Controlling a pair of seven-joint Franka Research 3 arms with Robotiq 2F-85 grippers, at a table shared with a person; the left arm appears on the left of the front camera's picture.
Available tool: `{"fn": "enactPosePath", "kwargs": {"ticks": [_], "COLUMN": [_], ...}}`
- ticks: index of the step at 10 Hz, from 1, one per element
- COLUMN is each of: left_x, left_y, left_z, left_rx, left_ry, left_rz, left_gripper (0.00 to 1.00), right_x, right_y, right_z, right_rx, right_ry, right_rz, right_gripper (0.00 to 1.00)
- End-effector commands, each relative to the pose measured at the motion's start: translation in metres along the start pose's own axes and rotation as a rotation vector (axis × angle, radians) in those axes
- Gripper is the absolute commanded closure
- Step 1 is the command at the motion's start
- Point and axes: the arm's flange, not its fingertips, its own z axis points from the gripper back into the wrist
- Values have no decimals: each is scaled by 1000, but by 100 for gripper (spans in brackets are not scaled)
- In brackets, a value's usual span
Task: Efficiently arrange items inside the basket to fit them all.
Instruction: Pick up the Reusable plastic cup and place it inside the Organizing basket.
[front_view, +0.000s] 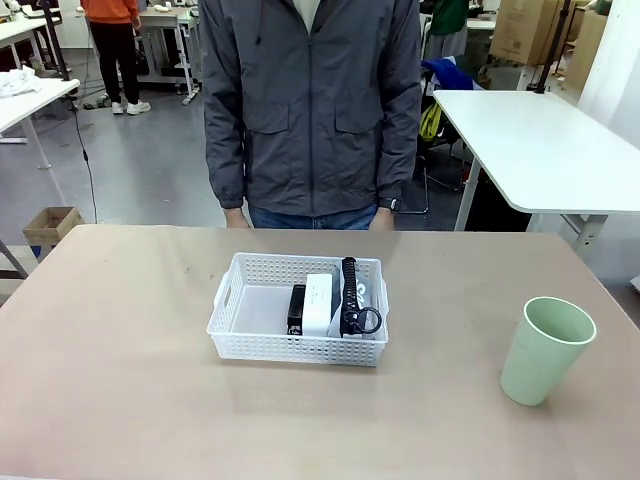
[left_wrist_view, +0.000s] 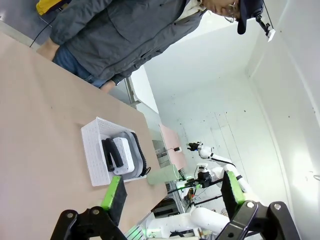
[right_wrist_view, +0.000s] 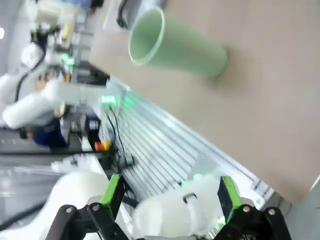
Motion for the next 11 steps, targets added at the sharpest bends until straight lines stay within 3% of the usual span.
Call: {"fn": "enactPosePath", "kwargs": {"ticks": [1, 2, 3, 7, 8, 9, 11], "left_x": [1, 1, 1, 1, 1, 1, 1], "left_y": [-5, -5, -5, -5, -5, -5, -5], "left_z": [-2, -2, -2, -2, -2, -2, -2], "left_rx": [-22, -22, -22, -22, -22, -22, -22], "left_ry": [-16, -16, -16, -16, -16, -16, -16], "left_rz": [5, 5, 5, 5, 5, 5, 5], "left_gripper": [0, 0, 0, 0, 0, 0, 0], "right_x": [-20, -21, 2, 3, 12, 15, 20], "right_y": [-17, -20, -10, -19, -32, -46, -64], "right_z": [-69, -80, -7, -10, -18, -25, -46], "right_rx": [-6, -15, -5, -9, -32, -47, -200], "right_ry": [58, 31, 64, 71, 48, 45, -3], "right_rz": [228, 276, 87, 132, 328, 425, 796], "right_gripper": [0, 0, 0, 0, 0, 0, 0]}}
